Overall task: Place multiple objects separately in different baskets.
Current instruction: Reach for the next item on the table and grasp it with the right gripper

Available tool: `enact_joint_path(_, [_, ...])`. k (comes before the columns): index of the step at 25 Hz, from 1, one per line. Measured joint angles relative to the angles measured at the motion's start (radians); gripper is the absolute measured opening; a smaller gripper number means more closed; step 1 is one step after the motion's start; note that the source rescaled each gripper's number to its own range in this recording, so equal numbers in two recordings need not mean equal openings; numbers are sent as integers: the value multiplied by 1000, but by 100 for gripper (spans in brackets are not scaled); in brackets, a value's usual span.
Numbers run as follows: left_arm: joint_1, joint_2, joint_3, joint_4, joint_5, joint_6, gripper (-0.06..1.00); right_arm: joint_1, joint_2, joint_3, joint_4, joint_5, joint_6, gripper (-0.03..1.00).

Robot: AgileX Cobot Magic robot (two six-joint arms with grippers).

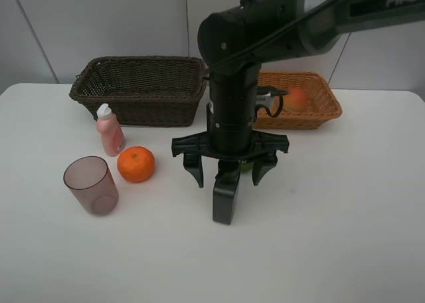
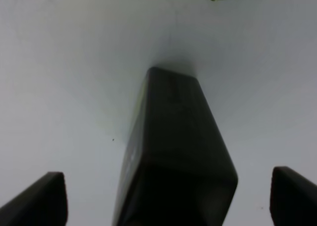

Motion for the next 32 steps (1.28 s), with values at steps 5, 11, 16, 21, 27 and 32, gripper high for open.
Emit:
enact_joint_path(5, [0,0,0,0,0,0,100,0,25,0,0,-1,0,87])
enact_joint_path(11, [0,0,0,0,0,0,100,0,37,0,3,-17,-20,87])
enact_joint_path(16, [0,0,0,0,0,0,100,0,37,0,3,-18,-22,87])
enact_joint_path(21, [0,0,0,0,0,0,100,0,37,0,3,-18,-23,75])
enact_joint_path(27, [0,0,0,0,0,0,100,0,37,0,4,-18,-23,20])
enact_joint_path(32, [0,0,0,0,0,0,100,0,37,0,4,-18,-23,2])
